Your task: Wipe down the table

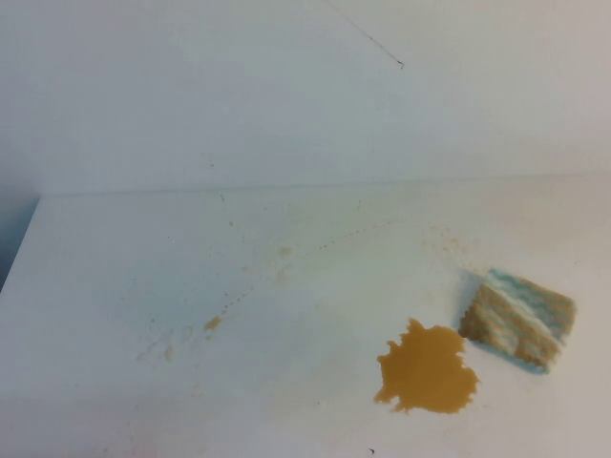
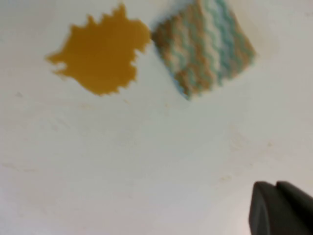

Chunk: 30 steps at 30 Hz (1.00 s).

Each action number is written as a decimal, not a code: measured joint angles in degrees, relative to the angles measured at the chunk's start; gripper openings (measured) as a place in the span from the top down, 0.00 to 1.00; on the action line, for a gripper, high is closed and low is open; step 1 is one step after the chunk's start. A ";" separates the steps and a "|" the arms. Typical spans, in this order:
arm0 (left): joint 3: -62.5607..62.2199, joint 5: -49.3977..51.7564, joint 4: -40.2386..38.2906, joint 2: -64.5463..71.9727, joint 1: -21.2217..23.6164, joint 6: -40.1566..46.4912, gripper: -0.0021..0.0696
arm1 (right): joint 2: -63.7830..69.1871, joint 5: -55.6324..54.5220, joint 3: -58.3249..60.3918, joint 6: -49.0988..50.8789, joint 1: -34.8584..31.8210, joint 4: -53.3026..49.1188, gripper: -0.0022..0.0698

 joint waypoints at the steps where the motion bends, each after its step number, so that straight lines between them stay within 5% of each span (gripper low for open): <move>1: 0.00 0.00 0.00 0.00 0.00 0.00 0.98 | 1.97 0.64 -0.88 2.21 3.02 -4.83 0.97; 5: 0.00 0.00 0.00 0.00 0.00 0.00 0.98 | 10.20 1.06 -4.09 9.22 10.61 -16.12 0.97; 10: 0.00 0.00 -0.12 0.00 0.00 0.00 0.98 | 19.37 0.71 -5.34 11.23 12.03 -17.06 0.93; 13: 0.00 0.00 -0.12 0.00 0.00 0.00 0.98 | 23.54 0.58 -5.34 12.19 12.03 -17.06 0.78; 18: 0.00 0.00 -0.21 0.00 0.00 0.00 0.98 | 27.63 -4.17 -5.44 12.44 12.03 -13.69 0.38; 20: 0.00 0.00 -0.21 0.00 0.00 0.00 0.98 | 29.28 -7.23 -5.69 12.44 12.08 -12.49 0.31; 30: 0.00 0.00 -0.21 0.00 0.00 0.00 0.98 | 40.67 -18.11 -5.80 13.07 12.08 -11.63 0.27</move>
